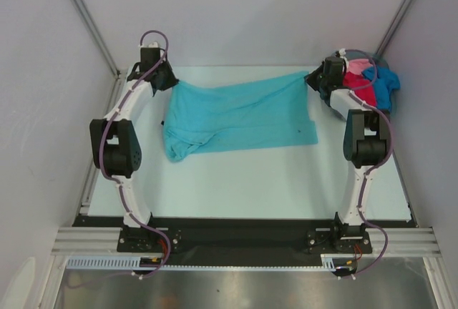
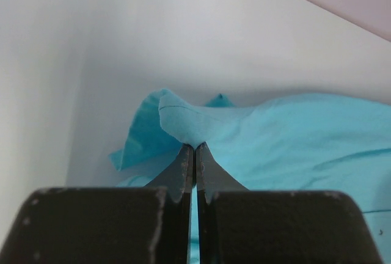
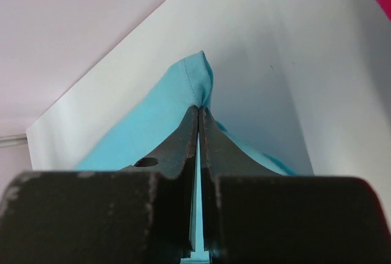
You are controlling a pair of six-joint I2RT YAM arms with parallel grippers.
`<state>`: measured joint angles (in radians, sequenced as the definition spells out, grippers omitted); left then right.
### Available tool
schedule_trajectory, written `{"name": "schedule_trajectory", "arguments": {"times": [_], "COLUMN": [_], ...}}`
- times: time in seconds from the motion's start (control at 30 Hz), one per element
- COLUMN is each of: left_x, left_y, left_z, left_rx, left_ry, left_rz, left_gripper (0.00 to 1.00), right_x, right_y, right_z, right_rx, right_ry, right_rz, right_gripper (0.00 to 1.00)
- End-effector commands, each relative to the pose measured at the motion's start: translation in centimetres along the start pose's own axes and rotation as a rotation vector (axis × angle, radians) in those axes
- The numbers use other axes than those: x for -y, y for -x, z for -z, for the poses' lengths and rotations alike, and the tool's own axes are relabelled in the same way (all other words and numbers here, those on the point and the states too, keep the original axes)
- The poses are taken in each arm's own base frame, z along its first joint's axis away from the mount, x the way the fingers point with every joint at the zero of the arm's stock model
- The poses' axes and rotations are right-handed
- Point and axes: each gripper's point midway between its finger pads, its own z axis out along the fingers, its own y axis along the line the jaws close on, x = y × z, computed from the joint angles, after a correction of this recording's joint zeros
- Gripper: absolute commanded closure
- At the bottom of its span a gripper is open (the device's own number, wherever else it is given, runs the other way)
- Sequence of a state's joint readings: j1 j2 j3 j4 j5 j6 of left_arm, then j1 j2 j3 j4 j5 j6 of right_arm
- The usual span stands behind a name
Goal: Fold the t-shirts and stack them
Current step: Fold the tshirt
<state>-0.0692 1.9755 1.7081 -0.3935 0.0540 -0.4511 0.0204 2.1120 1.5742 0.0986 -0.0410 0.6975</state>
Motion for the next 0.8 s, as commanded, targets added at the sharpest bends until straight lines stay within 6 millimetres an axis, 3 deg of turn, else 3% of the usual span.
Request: {"name": "schedule_trajectory", "arguments": {"times": [0.0, 0.1, 0.13, 0.17, 0.2, 0.23, 0.3, 0.37, 0.43, 0.5, 0.53, 0.73, 0.77], "left_x": [1.0, 0.5, -0.1, -0.2, -0.4, -0.9, -1.3, -2.2, -3.2, -3.3, -3.7, -3.8, -4.1], "left_y": [1.9, 1.5, 0.5, 0.3, 0.0, -1.1, -1.9, -3.6, -5.6, -5.8, -6.9, -5.7, -5.5], "left_z": [0.5, 0.8, 0.7, 0.7, 1.0, 1.4, 1.7, 2.3, 2.7, 3.6, 3.8, 6.4, 6.8], "left_rx": [0.045, 0.052, 0.035, 0.038, 0.037, 0.021, 0.023, 0.006, -0.027, -0.016, -0.033, 0.019, 0.018], "left_ry": [-0.011, 0.005, 0.016, 0.017, 0.019, 0.026, 0.027, 0.042, 0.061, 0.057, 0.066, 0.079, 0.091], "left_rz": [-0.02, -0.029, -0.032, -0.032, -0.035, -0.033, -0.028, -0.023, -0.019, -0.017, -0.014, -0.033, -0.034], "left_gripper": [1.0, 1.0, 1.0, 1.0, 1.0, 1.0, 1.0, 1.0, 1.0, 1.0, 1.0, 1.0, 1.0], "right_x": [0.6, 0.6, 1.9, 1.4, 1.9, 3.8, 3.6, 5.1, 5.1, 5.8, 5.5, 4.1, 4.9], "right_y": [-0.5, -0.9, -2.4, -2.0, -2.0, -4.0, -4.0, -5.4, -5.2, -5.6, -5.4, -3.9, -2.8], "right_z": [-0.7, -0.1, 0.3, 0.9, 1.4, 2.0, 3.0, 3.9, 4.8, 5.3, 5.7, 6.7, 6.8], "right_rx": [-0.011, -0.006, -0.032, -0.012, -0.009, -0.043, -0.031, -0.045, -0.035, -0.042, -0.035, -0.016, 0.0], "right_ry": [-0.023, -0.004, -0.028, -0.005, -0.014, -0.049, -0.033, -0.053, -0.051, -0.064, -0.058, -0.035, -0.052], "right_rz": [0.033, 0.034, 0.019, 0.014, 0.004, -0.01, -0.035, -0.044, -0.043, -0.046, -0.049, -0.047, -0.057], "right_gripper": [1.0, 1.0, 1.0, 1.0, 1.0, 1.0, 1.0, 1.0, 1.0, 1.0, 1.0, 1.0, 1.0]}}
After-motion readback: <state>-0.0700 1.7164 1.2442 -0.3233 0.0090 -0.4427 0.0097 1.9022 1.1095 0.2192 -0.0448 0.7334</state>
